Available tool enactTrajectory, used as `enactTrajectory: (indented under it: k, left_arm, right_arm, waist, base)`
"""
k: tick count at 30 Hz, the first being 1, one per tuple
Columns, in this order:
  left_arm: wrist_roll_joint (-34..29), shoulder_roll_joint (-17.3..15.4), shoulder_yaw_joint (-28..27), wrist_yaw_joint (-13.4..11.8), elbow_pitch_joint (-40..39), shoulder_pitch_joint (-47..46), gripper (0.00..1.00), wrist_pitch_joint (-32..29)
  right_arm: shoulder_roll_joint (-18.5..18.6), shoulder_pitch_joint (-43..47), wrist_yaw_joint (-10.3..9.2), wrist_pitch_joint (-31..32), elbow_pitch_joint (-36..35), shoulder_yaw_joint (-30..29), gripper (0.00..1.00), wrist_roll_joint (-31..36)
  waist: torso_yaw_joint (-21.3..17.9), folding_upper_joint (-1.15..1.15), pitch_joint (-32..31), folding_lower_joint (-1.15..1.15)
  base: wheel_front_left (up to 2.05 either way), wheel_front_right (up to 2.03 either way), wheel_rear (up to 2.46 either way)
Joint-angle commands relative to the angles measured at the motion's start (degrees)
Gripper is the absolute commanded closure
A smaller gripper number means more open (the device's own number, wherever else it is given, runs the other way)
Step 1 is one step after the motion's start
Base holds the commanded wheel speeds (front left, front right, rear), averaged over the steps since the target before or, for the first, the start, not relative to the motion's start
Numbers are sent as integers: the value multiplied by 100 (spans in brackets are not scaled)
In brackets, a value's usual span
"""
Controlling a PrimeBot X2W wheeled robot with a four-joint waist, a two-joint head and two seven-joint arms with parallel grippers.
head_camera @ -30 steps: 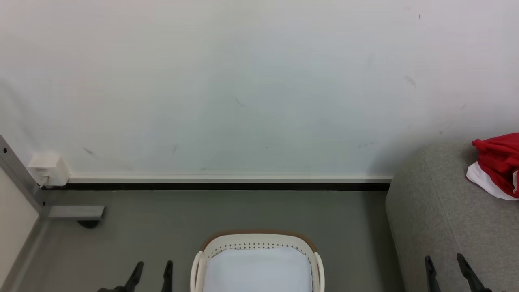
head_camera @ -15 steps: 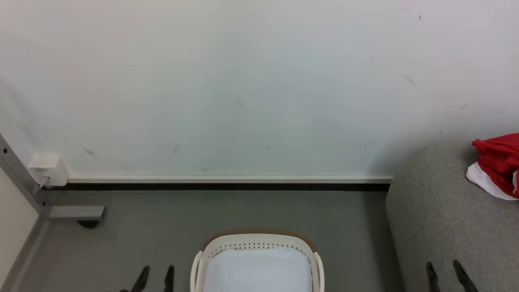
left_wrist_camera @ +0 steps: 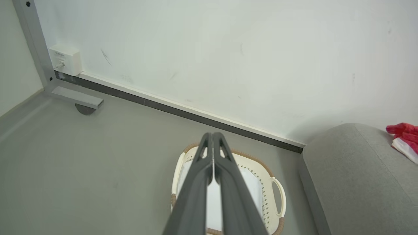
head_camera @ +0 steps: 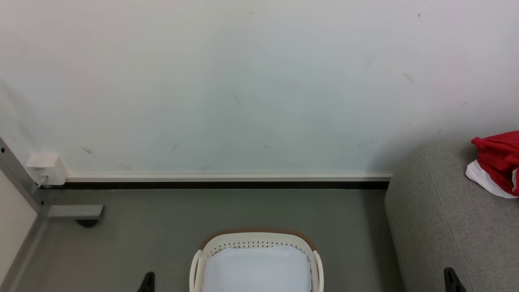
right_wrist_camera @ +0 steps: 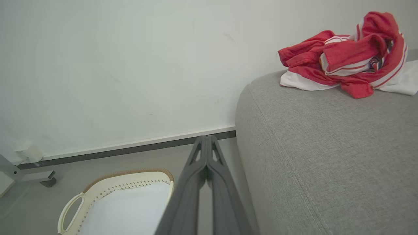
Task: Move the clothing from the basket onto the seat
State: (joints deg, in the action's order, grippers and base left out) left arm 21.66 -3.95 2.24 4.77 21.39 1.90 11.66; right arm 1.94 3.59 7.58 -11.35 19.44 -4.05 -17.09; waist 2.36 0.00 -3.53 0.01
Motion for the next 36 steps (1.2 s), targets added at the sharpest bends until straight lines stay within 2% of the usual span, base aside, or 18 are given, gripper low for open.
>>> enactTrajectory:
  k: [1, 16, 36]
  left_arm:
    - [289, -10, -57, 33, -135, -167, 100, -50]
    - [1692, 13, -212, 84, -282, -296, 100, -400]
    - [3240, 37, -406, 140, -420, -460, 100, -809]
  right_arm:
    - [51, -182, -2, 51, -128, -20, 100, -297]
    - [65, -347, -3, 391, -243, -53, 100, -1795]
    - [83, -545, -6, 791, -334, -111, 100, -3430]
  waist:
    - [-3, 0, 5, 0]
    - [-34, 0, 54, 0]
    - [-76, 0, 119, 0]
  base:
    - [0, 0, 0]
    - [0, 0, 0]
    - [0, 0, 0]
